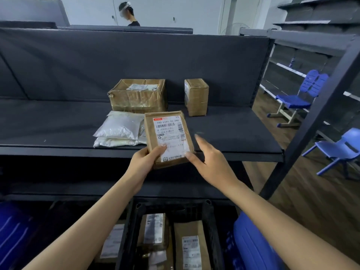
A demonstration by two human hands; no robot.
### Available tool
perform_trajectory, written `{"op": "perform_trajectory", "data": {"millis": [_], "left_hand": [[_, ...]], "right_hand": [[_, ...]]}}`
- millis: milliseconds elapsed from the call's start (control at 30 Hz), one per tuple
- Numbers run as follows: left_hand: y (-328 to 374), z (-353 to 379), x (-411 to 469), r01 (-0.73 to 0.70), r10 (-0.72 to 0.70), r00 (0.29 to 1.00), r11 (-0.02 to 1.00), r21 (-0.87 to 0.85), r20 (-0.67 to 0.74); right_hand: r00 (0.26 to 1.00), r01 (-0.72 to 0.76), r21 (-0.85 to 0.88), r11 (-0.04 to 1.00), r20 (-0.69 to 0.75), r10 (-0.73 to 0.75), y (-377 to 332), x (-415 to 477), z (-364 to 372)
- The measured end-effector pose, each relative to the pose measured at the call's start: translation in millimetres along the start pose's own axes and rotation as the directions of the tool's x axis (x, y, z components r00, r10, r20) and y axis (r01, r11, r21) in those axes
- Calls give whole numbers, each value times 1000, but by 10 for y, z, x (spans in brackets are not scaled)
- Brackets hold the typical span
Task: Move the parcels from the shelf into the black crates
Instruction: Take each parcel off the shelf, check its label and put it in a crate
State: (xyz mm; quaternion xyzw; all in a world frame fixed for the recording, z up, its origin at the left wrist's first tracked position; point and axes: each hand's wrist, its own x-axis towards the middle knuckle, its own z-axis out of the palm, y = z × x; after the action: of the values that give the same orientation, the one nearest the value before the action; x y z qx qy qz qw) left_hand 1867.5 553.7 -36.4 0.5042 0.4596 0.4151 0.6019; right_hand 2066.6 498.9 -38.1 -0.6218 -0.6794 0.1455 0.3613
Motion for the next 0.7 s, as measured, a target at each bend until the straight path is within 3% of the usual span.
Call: {"op": "perform_trajectory", "data": {"millis": [100, 200, 500, 600, 700], "left_hand": [[-77, -329, -232, -61, 62, 998, 995, 80, -12], [-161, -692, -459, -84, 85, 996, 991, 102, -6], [-380, -1868, -911, -138, 181, 978, 937, 321, -108], [-499, -2181, -956, -113, 185, 961, 942, 316, -208], [-625, -2452, -994, -67, 130, 970, 955, 290, -205]], "right_hand": [[987, -154, 370, 916, 89, 130, -304, -112, 338], [975, -224, 504, 834, 113, 193, -592, -234, 754], [952, -267, 564, 782, 29, 304, -1446, -569, 1941], [943, -278, 578, 767, 12, 333, -1680, -670, 2238], [936, -279, 510, 814, -45, 349, -1847, -773, 2462]]}}
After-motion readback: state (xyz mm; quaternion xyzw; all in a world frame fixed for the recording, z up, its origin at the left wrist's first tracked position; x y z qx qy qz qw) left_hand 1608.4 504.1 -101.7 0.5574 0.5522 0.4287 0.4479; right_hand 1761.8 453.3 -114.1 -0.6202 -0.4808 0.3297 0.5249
